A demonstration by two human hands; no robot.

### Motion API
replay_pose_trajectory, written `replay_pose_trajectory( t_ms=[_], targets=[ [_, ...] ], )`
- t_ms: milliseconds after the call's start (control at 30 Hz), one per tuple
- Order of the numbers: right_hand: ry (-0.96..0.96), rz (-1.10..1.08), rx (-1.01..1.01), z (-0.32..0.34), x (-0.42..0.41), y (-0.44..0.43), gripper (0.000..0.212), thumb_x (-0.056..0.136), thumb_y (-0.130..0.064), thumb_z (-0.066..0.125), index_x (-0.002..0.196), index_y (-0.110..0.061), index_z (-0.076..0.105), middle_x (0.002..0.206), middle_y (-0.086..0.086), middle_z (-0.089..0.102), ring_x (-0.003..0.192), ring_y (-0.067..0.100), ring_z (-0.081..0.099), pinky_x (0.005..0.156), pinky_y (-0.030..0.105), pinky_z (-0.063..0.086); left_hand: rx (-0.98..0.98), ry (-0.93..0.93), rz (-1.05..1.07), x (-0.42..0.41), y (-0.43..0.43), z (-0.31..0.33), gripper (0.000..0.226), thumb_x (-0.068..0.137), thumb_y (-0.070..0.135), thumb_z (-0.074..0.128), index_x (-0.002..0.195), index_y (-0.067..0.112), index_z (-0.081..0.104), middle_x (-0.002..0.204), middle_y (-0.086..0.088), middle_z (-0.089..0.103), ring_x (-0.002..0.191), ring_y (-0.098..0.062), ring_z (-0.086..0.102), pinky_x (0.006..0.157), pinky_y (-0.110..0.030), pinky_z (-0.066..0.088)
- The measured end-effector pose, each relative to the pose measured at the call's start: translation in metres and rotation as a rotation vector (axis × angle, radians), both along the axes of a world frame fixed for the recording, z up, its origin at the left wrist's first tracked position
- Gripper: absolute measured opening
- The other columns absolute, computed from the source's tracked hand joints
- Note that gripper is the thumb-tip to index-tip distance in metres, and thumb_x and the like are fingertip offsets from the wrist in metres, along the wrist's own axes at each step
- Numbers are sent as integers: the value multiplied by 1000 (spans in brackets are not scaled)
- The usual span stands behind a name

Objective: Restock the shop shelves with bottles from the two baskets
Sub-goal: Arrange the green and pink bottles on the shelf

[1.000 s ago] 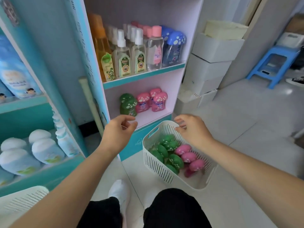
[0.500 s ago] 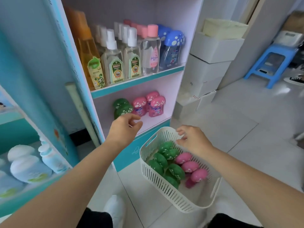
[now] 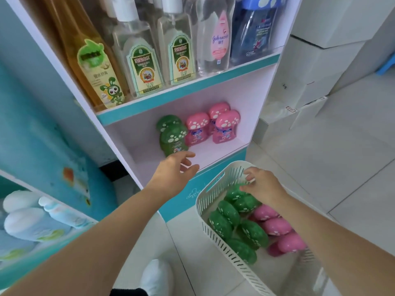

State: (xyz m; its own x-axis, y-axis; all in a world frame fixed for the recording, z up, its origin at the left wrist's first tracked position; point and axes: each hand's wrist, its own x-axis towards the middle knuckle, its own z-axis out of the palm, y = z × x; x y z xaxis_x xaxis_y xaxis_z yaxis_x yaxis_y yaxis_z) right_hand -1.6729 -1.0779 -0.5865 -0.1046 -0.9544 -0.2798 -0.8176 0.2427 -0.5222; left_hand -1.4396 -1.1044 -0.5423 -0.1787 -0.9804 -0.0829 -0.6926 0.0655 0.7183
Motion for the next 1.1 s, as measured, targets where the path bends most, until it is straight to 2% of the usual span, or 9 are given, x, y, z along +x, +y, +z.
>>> replay_pose_trajectory(
  t_ms=[200,333,433,600,767,867,967,1100],
  targets=[
    [161,223,159,-9,-2,-3,71,75,-29,76,137,-21,42,133,4,54,116,20,55,100,32,44,11,-20,-84,-15,-19,-2,33,90,31,58,122,23,54,106,4,58,93,-9,56,72,-14,40],
    [198,276,181,-19,-8,-11,74,76,-31,75,139,-22,38,133,4,53,115,20,55,99,33,45,27,-65,-137,-22,-32,-9,43,91,33,57,132,28,45,105,8,54,95,-9,55,82,-20,42],
    [228,282,182,-26,-15,-21,73,77,-31,74,140,-23,37,133,4,52,114,20,55,97,32,45,30,-93,-155,-26,-42,-18,47,90,34,57,135,30,41,105,9,53,94,-8,55,82,-21,43],
    [276,288,167,-54,-26,-43,74,78,-36,72,141,-22,36,134,4,52,116,20,54,100,33,44,36,-200,-234,-28,-55,-37,45,90,33,58,133,30,44,113,6,56,93,-7,54,83,-21,45],
    [377,354,220,-88,-31,-68,83,79,-48,67,147,-26,24,149,5,35,134,22,40,110,36,36,40,-280,-269,-26,-62,-62,42,88,38,58,128,34,48,114,9,56,94,-7,55,84,-24,48],
    [251,330,277,-109,-28,-75,87,78,-38,72,148,-24,23,151,7,32,135,25,38,111,36,32,62,-287,-291,-25,-60,-71,40,88,40,57,127,36,48,111,14,54,94,-5,55,87,-28,50],
    [212,349,289,-122,-25,-75,90,75,-30,76,148,-21,24,152,7,30,138,25,34,113,34,26,69,-291,-297,-28,-61,-74,41,88,40,56,127,39,46,110,16,53,96,-4,55,88,-31,50],
    [225,347,278,-137,-27,-75,87,75,-18,76,147,-20,27,151,6,32,134,25,39,112,34,31,68,-283,-293,-39,-60,-74,42,89,40,55,129,38,45,109,16,50,98,-5,54,89,-28,49]
  ],
)
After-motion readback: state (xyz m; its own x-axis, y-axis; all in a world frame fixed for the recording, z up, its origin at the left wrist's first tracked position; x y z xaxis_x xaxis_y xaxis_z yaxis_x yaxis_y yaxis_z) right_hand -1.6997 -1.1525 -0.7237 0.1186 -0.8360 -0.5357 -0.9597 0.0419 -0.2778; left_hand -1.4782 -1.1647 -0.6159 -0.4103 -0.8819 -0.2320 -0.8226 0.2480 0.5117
